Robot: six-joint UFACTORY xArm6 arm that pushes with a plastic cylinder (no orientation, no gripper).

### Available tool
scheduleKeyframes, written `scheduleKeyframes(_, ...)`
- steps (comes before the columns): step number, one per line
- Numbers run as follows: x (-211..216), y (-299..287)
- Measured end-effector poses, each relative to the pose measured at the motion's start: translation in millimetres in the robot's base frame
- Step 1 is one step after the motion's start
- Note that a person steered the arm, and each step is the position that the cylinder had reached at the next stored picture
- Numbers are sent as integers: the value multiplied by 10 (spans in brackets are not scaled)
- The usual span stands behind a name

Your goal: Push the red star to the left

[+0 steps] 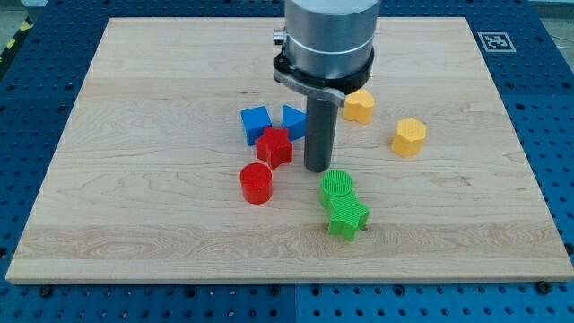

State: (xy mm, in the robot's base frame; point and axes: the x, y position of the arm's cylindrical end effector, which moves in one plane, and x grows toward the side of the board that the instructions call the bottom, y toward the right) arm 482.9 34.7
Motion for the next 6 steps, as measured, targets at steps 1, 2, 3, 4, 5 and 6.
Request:
scheduleKeyframes(1,-100,-215)
scheduleKeyframes(2,-63,-514)
scheduleKeyframes(3,-48,-703)
scheduleKeyframes(4,-6,-871)
scheduleKeyframes(5,92,-1015)
scheduleKeyframes(6,159,-1164)
